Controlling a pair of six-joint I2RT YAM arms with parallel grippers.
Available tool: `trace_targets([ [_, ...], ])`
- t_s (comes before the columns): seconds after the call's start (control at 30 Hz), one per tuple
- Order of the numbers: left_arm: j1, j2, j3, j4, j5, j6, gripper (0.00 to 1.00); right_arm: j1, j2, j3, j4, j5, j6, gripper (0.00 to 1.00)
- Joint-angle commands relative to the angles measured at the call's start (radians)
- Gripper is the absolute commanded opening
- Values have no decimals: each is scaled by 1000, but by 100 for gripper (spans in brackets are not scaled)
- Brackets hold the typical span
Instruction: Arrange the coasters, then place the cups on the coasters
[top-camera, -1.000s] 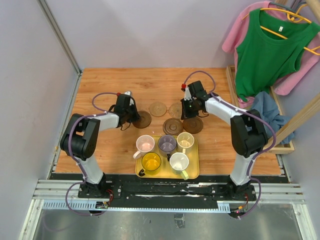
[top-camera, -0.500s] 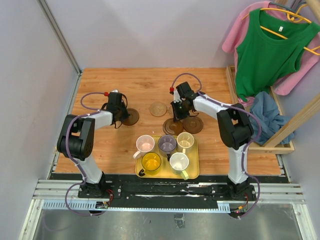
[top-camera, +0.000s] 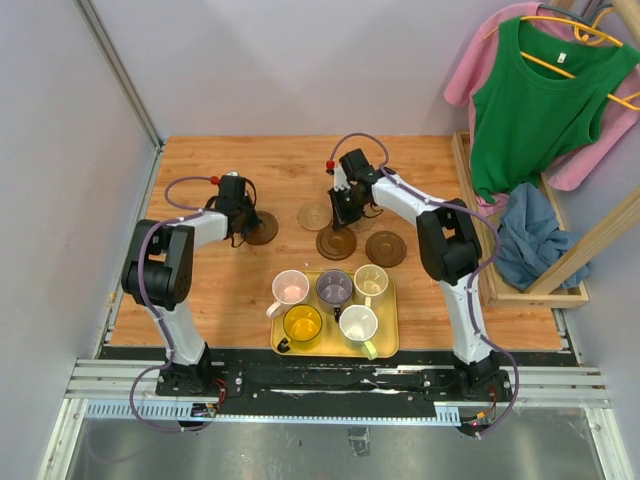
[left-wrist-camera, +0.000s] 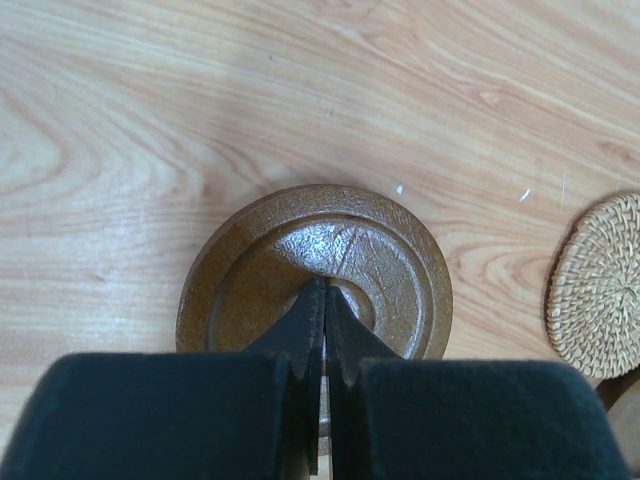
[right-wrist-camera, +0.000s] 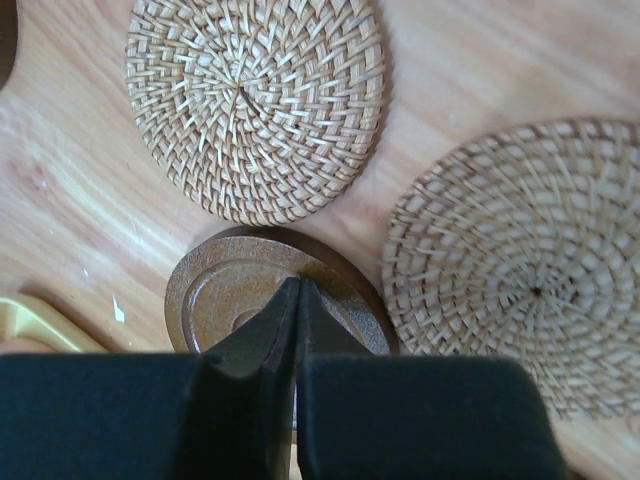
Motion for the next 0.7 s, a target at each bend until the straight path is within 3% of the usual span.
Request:
trace_targets([
  [0.0, 18, 63, 37, -53, -3, 5, 0, -3, 141, 99, -75, 115, -21, 1],
  [0.23, 27, 127, 96, -61, 16, 5, 0, -69, 239, 280, -122, 177, 13, 1],
  [0.67, 53, 219, 243, -97, 18, 1, 1, -149, 265, 386, -75, 268, 55, 1],
])
